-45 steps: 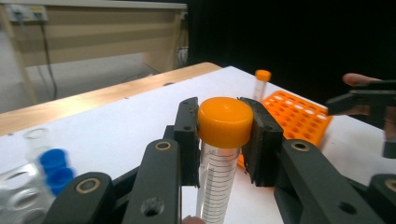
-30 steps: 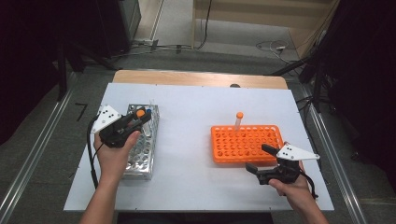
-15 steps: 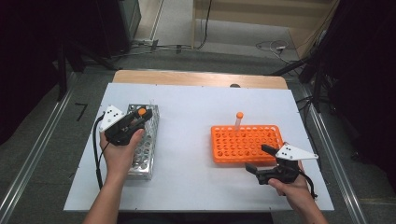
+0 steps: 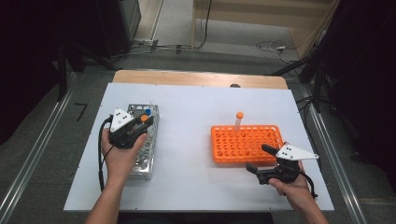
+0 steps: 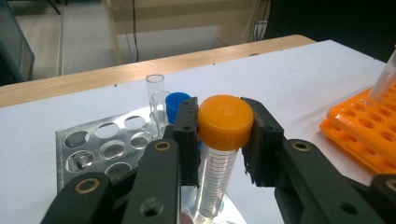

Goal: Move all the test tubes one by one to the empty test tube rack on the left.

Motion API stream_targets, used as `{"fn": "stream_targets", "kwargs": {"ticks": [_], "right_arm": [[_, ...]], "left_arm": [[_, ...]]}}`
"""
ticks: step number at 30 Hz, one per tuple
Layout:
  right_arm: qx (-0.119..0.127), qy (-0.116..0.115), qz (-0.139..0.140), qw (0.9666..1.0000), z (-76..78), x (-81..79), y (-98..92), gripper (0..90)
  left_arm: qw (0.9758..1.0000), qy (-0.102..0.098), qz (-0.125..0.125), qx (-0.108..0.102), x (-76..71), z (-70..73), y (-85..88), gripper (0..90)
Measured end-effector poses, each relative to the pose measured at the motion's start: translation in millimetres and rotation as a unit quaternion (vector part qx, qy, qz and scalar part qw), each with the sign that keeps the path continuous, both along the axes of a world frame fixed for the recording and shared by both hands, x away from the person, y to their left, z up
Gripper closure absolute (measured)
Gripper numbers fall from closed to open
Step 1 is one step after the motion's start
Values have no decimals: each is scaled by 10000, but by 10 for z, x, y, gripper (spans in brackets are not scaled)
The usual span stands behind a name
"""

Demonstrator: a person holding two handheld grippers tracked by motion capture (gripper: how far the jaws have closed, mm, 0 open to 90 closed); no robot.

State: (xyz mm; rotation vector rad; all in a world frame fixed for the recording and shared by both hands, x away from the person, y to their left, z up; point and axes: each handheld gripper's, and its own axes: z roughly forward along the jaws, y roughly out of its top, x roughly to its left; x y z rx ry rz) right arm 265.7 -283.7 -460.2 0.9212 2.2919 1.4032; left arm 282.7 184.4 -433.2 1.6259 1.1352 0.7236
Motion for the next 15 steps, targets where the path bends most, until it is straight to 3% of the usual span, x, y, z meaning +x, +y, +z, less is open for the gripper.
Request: {"fn": "stream_targets", "kwargs": {"ticks": [5,9,15], "right_arm": [[-7,-7,-5,10000,1,2,-2,28],[-10,-7,-10,10000,1,2,0,28],[-2,-19,-7,10000,5,7,-3,28]], "left_arm": [[10000,20,-47,62,-6,6,-26,681],[10000,24,-79,34,-11,8,-33,618],[9999,56,-86,-126,-24,22,-6,542]]}}
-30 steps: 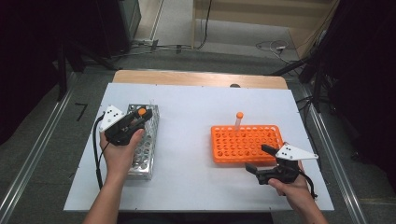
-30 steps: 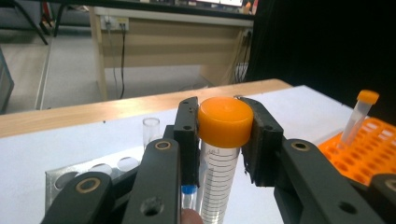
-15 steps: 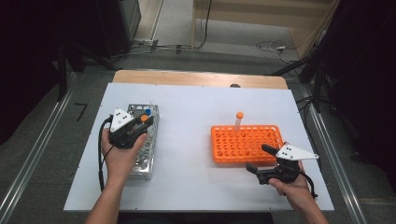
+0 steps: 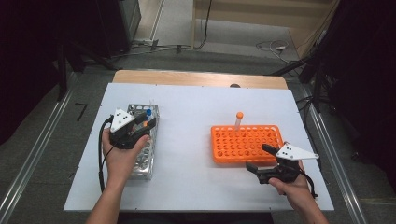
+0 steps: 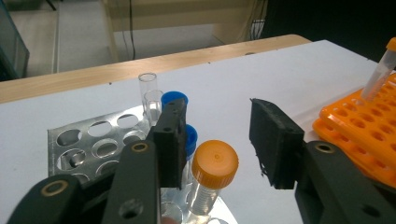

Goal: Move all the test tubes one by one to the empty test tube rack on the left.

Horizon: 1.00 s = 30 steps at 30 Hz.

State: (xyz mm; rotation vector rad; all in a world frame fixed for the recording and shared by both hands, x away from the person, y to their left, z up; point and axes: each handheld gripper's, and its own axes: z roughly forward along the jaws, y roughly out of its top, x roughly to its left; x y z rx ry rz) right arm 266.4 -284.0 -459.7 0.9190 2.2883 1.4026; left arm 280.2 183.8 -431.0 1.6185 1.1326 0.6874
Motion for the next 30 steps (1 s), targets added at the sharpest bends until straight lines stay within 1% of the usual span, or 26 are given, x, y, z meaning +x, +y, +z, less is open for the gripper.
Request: {"fn": "stream_targets", "kwargs": {"ticks": [4,7,13,16,19,21,23,24,25,26,30], "right_arm": [[33,-39,-52,10000,11,2,5,30],[59,-53,-89,9999,20,8,19,32],[101,-81,-181,9998,36,61,68,35],[129,-96,-211,9996,64,101,115,38],[156,-114,-245,9995,93,160,175,40],[188,-104,-248,9995,101,193,203,43],[184,-81,-286,9994,104,235,239,48],[163,-106,-284,9994,102,261,255,51],[153,-80,-304,9994,102,284,272,52],[153,-74,-324,9993,100,311,289,57],[134,-44,-371,9992,102,412,353,74]], "left_arm": [[9997,-78,-95,-219,-44,26,23,435],[9991,-110,-232,-336,-80,53,29,352],[9975,-88,-493,-507,-147,72,-15,195],[9964,-54,-635,-550,-174,71,-44,109],[9954,-34,-749,-592,-202,65,-76,47],[9941,-37,-884,-627,-223,59,-92,13],[9933,-51,-983,-612,-246,59,-102,0],[9924,-78,-1047,-641,-257,58,-102,0],[9916,-88,-1081,-706,-270,57,-105,0],[9911,-94,-1112,-722,-282,57,-111,0],[9903,-100,-1188,-714,-323,58,-131,0]]}}
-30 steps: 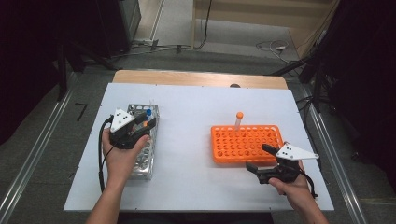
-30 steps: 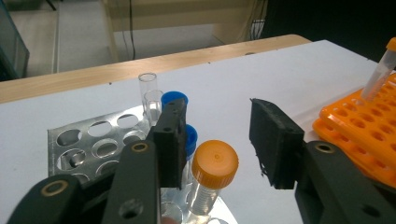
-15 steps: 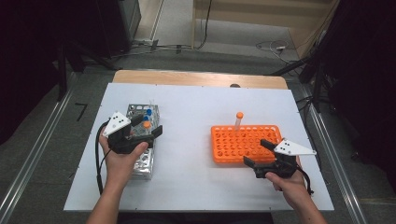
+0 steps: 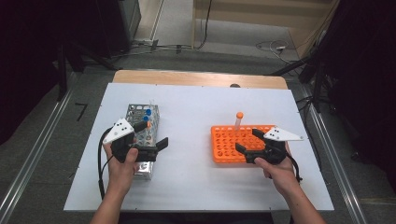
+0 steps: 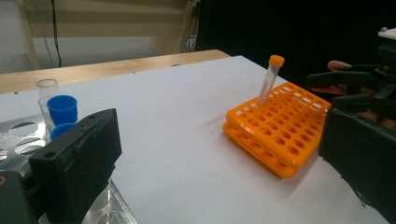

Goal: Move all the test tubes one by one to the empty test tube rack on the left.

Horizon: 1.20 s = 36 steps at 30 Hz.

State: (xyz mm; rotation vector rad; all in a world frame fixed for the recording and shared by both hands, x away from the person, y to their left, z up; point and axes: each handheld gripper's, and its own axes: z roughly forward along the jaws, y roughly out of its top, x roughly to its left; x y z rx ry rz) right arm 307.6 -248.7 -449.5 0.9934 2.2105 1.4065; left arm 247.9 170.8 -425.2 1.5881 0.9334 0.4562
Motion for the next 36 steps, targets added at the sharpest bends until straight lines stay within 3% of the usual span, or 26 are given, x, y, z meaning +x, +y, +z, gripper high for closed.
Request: {"fn": "stream_targets", "kwargs": {"ticks": [10,13,21,29,32,36], "right_arm": [[-114,101,-140,9998,-59,248,167,161],[-192,121,-225,9995,-76,319,229,235],[-200,369,-790,9960,-96,502,274,466],[-469,459,-988,9929,-114,558,336,632],[-536,433,-1197,9904,-120,556,348,701],[-573,349,-1236,9901,-123,545,364,724]], "left_arm": [[9999,41,-86,44,-58,-29,-38,0],[9999,37,-102,42,-57,-32,-53,0],[9999,38,-130,11,-64,-28,-68,0],[9999,33,-135,14,-74,-18,-79,0],[9999,67,-108,53,-63,-26,-82,0],[9999,78,-101,55,-63,-26,-95,0]]}}
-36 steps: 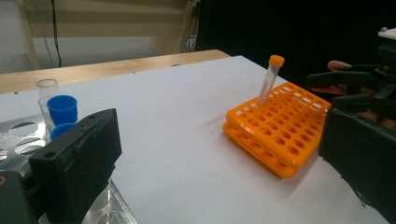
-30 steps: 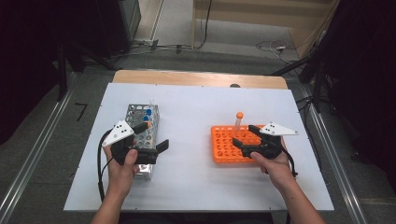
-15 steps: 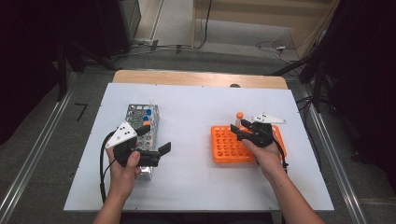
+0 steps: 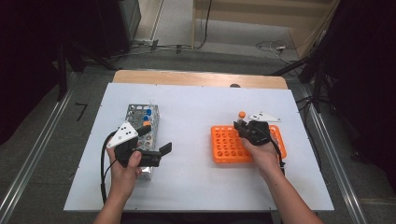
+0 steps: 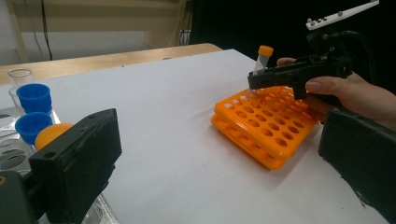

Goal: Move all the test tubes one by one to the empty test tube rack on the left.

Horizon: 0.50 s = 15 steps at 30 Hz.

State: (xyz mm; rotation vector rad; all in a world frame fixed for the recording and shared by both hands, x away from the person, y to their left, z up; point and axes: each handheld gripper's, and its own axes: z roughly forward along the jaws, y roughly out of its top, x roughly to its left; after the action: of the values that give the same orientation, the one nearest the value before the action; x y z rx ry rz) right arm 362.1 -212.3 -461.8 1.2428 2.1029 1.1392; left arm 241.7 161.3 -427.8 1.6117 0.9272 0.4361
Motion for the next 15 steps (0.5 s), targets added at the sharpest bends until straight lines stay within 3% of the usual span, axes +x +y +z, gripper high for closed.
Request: {"fn": "stream_targets", "kwargs": {"ticks": [15], "right_arm": [[403,-497,160,9978,119,-124,-112,727]], "left_arm": [[9999,-46,-135,-8,1,8,-70,0]]}}
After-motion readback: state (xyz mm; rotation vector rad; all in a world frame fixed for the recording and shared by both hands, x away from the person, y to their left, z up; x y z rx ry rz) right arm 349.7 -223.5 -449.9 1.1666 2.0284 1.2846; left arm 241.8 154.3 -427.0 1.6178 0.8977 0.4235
